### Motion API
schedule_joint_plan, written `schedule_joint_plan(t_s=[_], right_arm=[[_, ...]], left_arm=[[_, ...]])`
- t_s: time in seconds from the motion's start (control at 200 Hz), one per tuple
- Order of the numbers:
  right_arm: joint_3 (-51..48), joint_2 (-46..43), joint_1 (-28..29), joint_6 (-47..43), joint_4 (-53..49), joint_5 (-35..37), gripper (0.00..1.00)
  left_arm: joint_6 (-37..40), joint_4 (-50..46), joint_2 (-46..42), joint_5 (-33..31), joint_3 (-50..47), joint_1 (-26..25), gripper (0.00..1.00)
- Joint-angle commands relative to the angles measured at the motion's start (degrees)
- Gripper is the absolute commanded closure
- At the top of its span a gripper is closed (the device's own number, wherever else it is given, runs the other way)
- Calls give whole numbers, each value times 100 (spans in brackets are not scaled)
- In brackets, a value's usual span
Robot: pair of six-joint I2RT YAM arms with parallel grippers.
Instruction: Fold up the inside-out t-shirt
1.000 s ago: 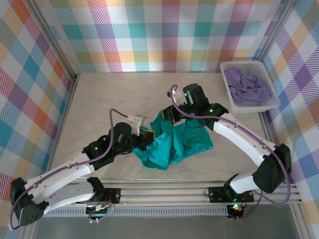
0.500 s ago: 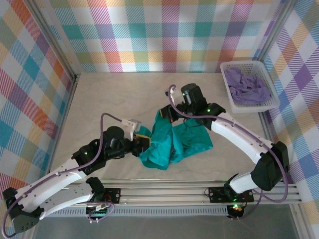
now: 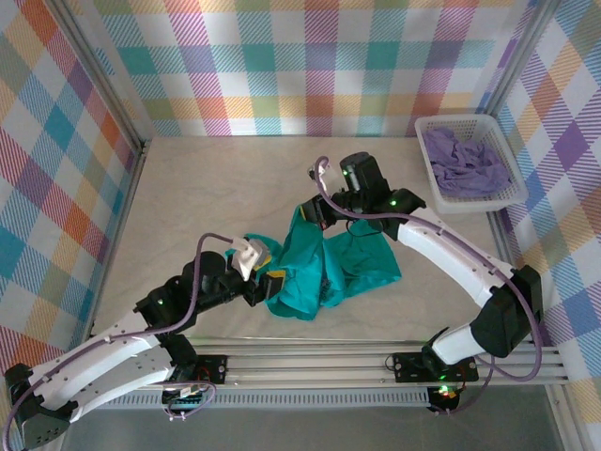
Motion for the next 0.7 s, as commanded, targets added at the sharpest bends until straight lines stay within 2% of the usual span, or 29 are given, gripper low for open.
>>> schedule_joint_plan(t_s=[0.0,0.11,0.3,0.535,0.695], right_arm=[[173,61,-53,-165,-125,-224,100],[164,44,-105,-234,-169,-289,100],[138,21,-193,-275,-183,-473,100],[147,65,-220,-281,-140,-628,100],[139,61,-220,-277,-139,-666,100]], left_arm=[[890,439,-140,-169,-287,-54,42],[1457,818,-355,43,-698,-55,42],[2205,1542,-579,-59,-1249,-42,42],[2571,2090,-204,66,-1167,90,46],[2788,2122,47,185,-995,218,49]])
